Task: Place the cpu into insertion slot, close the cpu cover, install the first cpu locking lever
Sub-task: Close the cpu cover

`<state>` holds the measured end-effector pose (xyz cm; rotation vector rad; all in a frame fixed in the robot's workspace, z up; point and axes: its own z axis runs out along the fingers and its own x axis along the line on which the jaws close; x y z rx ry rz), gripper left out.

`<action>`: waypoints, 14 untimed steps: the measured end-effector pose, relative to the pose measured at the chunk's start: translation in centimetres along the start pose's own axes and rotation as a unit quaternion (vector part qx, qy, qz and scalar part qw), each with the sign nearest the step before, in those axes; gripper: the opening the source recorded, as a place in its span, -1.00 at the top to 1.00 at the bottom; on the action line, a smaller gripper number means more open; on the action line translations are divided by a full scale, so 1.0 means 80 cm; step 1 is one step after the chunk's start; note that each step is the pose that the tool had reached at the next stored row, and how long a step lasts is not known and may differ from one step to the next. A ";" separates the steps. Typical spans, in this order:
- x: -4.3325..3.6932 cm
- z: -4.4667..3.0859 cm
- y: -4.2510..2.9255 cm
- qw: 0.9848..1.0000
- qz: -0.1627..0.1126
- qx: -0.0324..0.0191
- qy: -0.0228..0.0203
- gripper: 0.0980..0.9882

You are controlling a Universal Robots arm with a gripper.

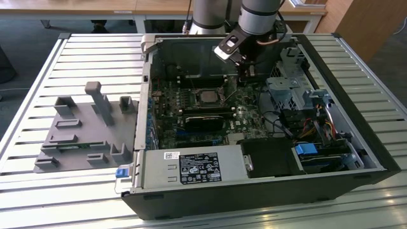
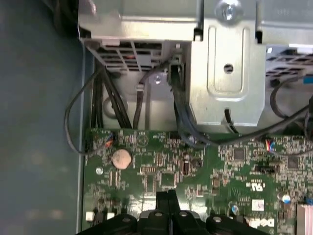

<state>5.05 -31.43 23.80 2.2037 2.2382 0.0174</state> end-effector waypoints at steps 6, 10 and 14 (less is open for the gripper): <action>0.000 -0.0001 -0.0113 1.000 0.000 0.000 0.000 0.98; 0.000 0.0002 -0.0196 1.000 0.000 0.000 0.000 0.98; 0.000 0.0010 -0.0270 1.000 0.000 0.000 0.000 0.98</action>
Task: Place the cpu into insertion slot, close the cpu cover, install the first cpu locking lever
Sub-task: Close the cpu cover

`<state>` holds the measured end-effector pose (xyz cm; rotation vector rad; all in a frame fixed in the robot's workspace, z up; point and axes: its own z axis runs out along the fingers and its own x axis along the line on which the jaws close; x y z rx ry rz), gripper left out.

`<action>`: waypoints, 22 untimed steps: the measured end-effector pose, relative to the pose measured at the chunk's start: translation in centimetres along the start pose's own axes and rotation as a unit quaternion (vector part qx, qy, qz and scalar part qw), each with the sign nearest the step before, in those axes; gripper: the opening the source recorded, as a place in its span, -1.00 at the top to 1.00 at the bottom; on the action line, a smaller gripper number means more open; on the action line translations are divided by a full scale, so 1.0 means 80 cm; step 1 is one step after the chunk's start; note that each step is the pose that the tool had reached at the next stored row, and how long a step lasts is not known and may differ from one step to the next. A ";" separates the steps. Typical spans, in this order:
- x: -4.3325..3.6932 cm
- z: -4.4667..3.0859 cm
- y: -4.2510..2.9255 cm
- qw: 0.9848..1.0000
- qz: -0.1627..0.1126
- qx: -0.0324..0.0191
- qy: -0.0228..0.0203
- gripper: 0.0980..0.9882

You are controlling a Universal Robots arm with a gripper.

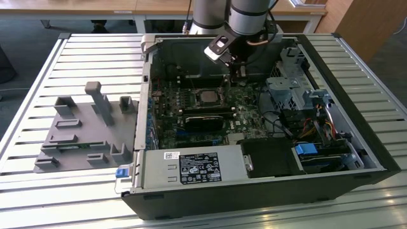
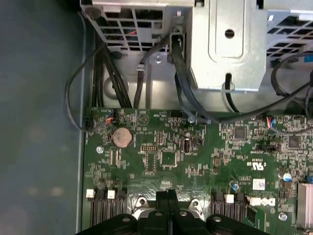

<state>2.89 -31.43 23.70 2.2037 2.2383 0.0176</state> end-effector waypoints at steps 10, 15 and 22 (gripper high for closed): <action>0.000 0.0023 -0.0147 1.000 0.000 0.000 0.000 0.98; 0.000 0.0035 -0.0200 1.000 0.000 0.000 0.000 0.98; 0.000 0.0062 -0.0280 1.000 0.000 0.000 0.000 0.98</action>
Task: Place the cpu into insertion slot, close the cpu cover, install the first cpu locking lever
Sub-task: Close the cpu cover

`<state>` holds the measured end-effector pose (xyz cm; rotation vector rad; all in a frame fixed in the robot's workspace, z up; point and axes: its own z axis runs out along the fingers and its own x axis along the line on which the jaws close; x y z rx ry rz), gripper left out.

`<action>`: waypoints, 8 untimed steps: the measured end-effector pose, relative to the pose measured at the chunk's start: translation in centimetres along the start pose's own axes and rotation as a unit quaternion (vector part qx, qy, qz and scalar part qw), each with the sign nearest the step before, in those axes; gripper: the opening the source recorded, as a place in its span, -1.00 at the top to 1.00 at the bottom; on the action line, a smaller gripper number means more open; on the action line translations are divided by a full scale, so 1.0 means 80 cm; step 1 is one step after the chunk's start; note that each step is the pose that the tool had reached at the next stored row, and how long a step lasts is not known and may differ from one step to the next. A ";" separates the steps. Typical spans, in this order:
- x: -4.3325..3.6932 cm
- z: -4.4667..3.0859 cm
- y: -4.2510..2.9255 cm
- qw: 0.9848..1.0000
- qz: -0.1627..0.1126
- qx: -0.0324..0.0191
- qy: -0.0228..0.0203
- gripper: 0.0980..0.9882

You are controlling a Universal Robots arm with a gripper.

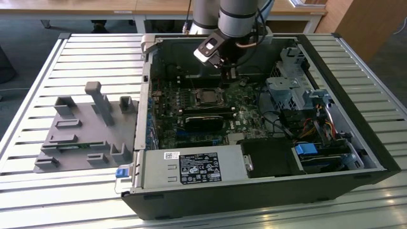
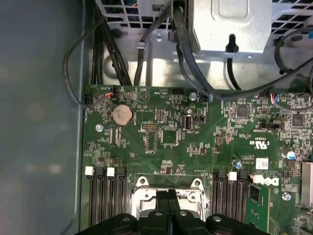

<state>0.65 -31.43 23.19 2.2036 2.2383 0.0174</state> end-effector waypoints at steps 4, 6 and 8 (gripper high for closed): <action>0.000 0.0035 -0.0048 1.000 0.000 0.000 0.000 0.98; 0.000 0.0044 -0.0081 1.000 0.000 0.000 0.000 0.98; 0.000 0.0058 -0.0112 1.000 0.000 0.000 0.000 0.98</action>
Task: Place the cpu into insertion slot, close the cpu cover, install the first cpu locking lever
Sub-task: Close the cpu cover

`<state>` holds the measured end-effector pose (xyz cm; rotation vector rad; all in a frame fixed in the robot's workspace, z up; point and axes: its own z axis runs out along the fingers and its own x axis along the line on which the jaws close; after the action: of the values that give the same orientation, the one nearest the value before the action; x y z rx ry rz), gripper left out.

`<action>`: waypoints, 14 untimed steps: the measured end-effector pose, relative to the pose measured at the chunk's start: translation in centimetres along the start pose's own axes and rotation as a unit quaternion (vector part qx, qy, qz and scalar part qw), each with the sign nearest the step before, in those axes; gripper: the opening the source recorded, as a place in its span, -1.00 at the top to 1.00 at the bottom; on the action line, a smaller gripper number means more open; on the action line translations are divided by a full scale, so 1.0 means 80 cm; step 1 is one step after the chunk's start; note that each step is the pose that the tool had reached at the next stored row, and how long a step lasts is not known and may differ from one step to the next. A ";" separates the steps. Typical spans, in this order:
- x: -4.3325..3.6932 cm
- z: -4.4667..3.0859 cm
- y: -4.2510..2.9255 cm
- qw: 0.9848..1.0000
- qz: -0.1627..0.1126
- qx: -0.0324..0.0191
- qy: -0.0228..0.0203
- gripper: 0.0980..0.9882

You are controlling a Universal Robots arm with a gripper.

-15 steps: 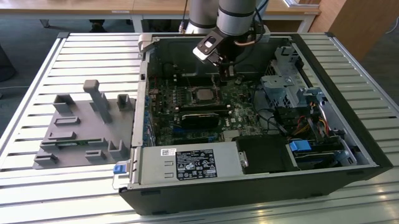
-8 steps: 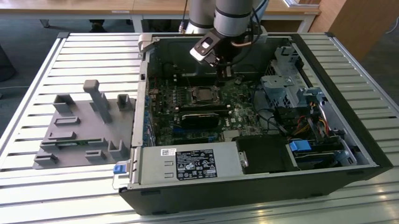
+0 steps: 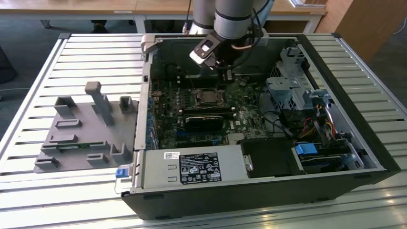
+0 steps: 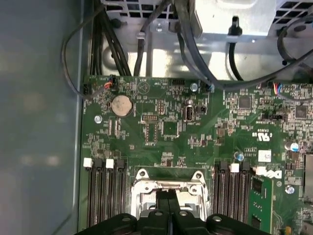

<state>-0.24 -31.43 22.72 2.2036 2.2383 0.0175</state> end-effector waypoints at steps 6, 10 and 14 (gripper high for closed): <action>0.000 0.0029 -0.0127 1.000 0.000 0.000 0.000 0.98; 0.000 0.0048 -0.0206 1.000 0.000 0.000 0.000 0.98; 0.000 0.0102 -0.0229 1.000 0.000 0.000 0.000 0.98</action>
<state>-2.06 -31.43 21.89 2.2041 2.2387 0.0171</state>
